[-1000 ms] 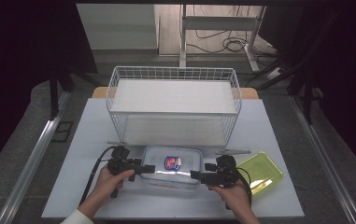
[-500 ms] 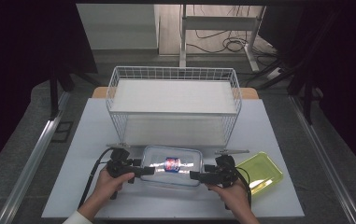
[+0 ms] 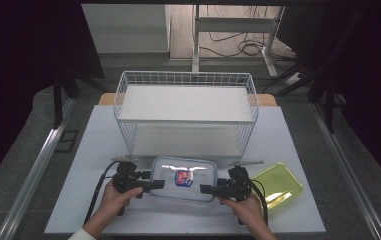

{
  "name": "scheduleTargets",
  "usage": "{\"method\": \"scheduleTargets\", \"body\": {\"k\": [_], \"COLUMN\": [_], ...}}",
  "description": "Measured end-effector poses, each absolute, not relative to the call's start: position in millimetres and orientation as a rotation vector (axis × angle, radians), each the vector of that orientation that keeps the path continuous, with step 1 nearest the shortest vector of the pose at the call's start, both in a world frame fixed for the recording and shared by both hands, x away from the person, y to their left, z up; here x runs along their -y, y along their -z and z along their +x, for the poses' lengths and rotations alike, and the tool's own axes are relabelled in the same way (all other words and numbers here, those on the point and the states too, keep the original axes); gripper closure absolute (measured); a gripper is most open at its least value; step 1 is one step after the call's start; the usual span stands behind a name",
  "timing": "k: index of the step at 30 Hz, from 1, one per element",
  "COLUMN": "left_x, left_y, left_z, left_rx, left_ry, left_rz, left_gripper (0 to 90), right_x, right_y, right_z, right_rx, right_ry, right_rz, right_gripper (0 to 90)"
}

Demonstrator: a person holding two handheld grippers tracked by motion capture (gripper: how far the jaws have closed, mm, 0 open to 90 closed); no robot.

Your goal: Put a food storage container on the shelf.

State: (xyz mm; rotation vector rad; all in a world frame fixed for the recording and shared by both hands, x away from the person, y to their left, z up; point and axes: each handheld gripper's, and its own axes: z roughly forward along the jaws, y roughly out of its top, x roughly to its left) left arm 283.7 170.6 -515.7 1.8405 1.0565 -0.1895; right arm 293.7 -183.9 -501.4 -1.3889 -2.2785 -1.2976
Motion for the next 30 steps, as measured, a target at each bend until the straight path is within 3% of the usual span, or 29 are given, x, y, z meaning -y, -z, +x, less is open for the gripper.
{"method": "scheduleTargets", "body": {"k": [4,30], "left_x": [-170,-171], "left_y": [515,502], "left_z": [281,251], "left_rx": [-1.062,-1.041], "left_ry": [0.183,0.015], "left_rz": [1.838,1.846], "left_gripper": [25.3,37.9], "right_x": [190,199], "right_y": [496,486], "right_z": [290,275], "right_rx": [2.267,2.236], "right_ry": [1.358,1.441], "right_rz": [-1.409,-1.407], "right_gripper": [32.4,48.8]}}
